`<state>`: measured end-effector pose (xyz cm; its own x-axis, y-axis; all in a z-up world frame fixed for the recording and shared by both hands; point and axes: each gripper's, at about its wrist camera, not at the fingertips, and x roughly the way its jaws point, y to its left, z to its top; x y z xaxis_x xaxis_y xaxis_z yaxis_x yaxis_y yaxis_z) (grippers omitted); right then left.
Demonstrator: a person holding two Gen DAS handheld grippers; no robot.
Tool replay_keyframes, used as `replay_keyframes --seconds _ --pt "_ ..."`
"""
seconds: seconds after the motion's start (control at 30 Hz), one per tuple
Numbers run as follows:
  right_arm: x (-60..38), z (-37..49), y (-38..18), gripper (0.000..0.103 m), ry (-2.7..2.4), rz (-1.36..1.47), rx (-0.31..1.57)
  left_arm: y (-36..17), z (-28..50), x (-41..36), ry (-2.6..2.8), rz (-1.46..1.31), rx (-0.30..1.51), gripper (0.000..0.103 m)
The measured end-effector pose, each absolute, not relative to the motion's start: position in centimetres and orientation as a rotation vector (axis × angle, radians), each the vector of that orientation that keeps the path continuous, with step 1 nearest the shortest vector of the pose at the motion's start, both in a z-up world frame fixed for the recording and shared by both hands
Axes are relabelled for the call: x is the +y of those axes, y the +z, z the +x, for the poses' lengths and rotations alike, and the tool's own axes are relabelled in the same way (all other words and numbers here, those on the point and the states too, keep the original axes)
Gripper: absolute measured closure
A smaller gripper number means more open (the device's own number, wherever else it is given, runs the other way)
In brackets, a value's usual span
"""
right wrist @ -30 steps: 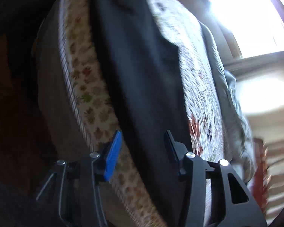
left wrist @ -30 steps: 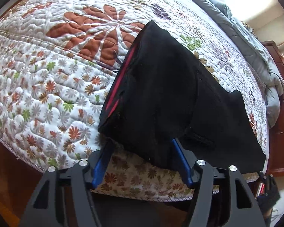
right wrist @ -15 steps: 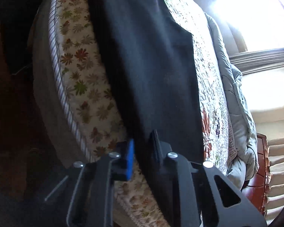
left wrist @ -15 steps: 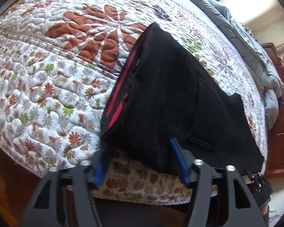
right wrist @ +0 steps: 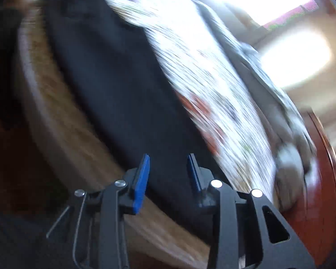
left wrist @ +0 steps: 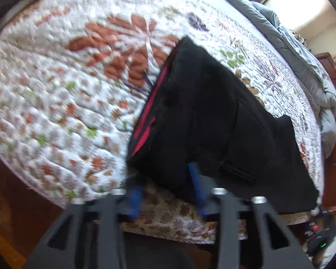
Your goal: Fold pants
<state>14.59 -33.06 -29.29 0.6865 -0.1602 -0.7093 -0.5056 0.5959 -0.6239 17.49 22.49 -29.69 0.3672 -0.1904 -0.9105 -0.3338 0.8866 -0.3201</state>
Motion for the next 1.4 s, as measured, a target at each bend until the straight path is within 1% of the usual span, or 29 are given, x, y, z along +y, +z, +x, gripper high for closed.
replay_keyframes --seconds 0.03,0.1,0.17,0.23,0.27,0.3,0.33,0.4,0.53,0.6,0.67,0.73,0.77,0.87,0.93,1.0,1.03,1.07,1.17,1.27,1.4 --pt "-35.8 15.2 -29.4 0.068 0.16 -0.898 0.85 -29.3 17.3 22.5 0.096 -0.509 1.184 0.049" --pt "-41.6 16.5 -29.7 0.069 0.067 -0.704 0.959 -28.2 16.8 22.4 0.113 -0.511 1.133 0.049" --pt "-46.6 17.3 -29.3 0.069 -0.021 -0.5 0.974 -26.2 15.8 21.6 0.185 -0.462 1.025 0.049" --pt "-48.5 17.9 -29.1 0.065 -0.049 -0.399 0.952 -24.9 15.5 20.4 0.204 -0.422 0.954 0.047" --pt "-48.9 18.2 -29.4 0.058 -0.053 -0.363 0.949 -24.5 15.6 19.9 0.196 -0.408 0.932 0.047" --pt "-49.5 18.9 -30.0 0.057 -0.051 -0.307 0.955 -24.3 15.8 19.2 0.183 -0.386 0.917 0.047" --pt "-50.0 19.4 -31.1 0.057 -0.051 -0.263 0.974 -24.4 16.5 18.3 0.168 -0.34 0.917 0.045" --pt "-50.9 19.6 -33.1 0.056 -0.047 -0.21 1.025 -25.3 17.7 16.9 0.131 -0.248 0.957 0.045" --pt "-53.5 18.8 -32.7 0.055 -0.028 -0.038 1.04 -28.5 19.4 16.4 0.092 -0.198 1.085 0.042" --pt "-55.5 18.0 -31.9 0.056 -0.041 0.078 1.012 -29.7 19.6 16.6 0.085 -0.188 1.1 0.04" --pt "-59.3 17.5 -30.5 0.056 -0.078 0.254 0.942 -30.0 19.5 16.0 0.068 -0.162 1.094 0.03" --pt "-62.3 17.4 -29.8 0.054 -0.108 0.398 0.879 -30.0 19.6 15.4 0.066 -0.138 1.091 0.024" --pt "-63.8 17.7 -29.6 0.054 -0.115 0.461 0.854 -30.2 19.7 15.4 0.064 -0.138 1.092 0.022" --pt "-66.3 18.8 -30.9 0.054 -0.128 0.541 0.847 -30.3 19.4 16.2 0.042 -0.2 1.076 0.021" --pt "-67.5 19.1 -32.9 0.06 -0.143 0.604 0.889 -30.2 19.3 17.1 0.023 -0.266 1.066 0.021" --pt "-69.6 18.5 -34.3 0.088 -0.143 0.698 0.896 -30.3 19.1 17.3 0.017 -0.282 1.059 0.021" --pt "-70.2 17.8 -34.4 0.089 -0.144 0.742 0.886 -30.3 19.1 17.2 0.019 -0.277 1.059 0.021" --pt "-71.3 16.6 -34.4 0.087 -0.14 0.834 0.848 -30.4 19.1 17.0 0.021 -0.267 1.061 0.02" --pt "-74.1 13.4 -34.5 0.049 -0.162 1.048 0.71 -30.4 19.2 16.8 0.016 -0.256 1.063 0.017" --pt "-76.1 11.5 -36.3 0.049 -0.123 1.286 0.584 -30.5 19.2 16.9 0.009 -0.266 1.061 0.016" --pt "-76.7 11.9 -38.0 0.048 -0.08 1.401 0.524 -30.4 19.2 17.1 0.001 -0.284 1.055 0.016"
